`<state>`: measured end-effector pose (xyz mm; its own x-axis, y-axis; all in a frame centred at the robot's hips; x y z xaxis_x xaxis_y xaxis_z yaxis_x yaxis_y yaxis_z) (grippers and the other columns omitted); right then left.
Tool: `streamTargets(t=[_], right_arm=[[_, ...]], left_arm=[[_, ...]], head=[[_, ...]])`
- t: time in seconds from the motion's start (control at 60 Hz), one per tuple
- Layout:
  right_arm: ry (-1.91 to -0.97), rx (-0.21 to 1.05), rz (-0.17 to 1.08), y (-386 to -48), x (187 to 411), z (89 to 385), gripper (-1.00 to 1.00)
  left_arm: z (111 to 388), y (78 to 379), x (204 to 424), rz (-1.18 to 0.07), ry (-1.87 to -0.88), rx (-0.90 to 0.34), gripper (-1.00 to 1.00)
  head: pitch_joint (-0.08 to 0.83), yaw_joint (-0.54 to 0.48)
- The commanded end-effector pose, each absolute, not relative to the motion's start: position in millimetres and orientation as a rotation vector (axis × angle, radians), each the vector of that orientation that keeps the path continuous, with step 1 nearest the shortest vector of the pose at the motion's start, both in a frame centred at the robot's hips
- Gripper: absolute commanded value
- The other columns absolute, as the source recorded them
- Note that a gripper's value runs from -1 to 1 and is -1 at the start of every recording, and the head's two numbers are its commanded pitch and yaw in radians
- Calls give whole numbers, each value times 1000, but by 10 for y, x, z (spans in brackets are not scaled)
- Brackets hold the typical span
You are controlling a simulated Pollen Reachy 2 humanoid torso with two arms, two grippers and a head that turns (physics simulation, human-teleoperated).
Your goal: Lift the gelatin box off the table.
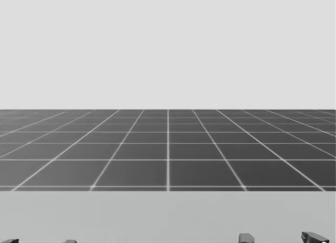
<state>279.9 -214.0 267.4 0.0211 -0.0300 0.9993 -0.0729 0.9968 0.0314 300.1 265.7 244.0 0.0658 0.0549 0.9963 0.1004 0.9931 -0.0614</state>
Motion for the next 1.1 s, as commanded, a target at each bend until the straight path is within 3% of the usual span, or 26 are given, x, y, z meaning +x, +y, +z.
streamTargets(t=[0.017, 0.167, 0.583, 0.883, 1.1], right_arm=[[-1550, 88, -11, -2101, 2771, 2653, -1000], [-1533, 100, 1, -2103, 2790, 2663, -1000], [-1544, 72, -25, -2114, 2813, 2665, -1000], [-1545, 64, -20, -2127, 2823, 2656, -1000], [-1545, 59, -18, -2137, 2828, 2650, -1000]], left_arm=[[2443, 2660, 2996, -37, -1509, -127, -1000], [2448, 2659, 2989, -36, -1510, -126, -1000], [2459, 2633, 2976, -45, -1505, -145, -1000], [2471, 2601, 2962, -57, -1506, -157, -1000], [2474, 2570, 2964, -63, -1505, -175, -1000]], head=[[12, 1], [73, 3], [413, -7], [600, -205], [683, -342]])
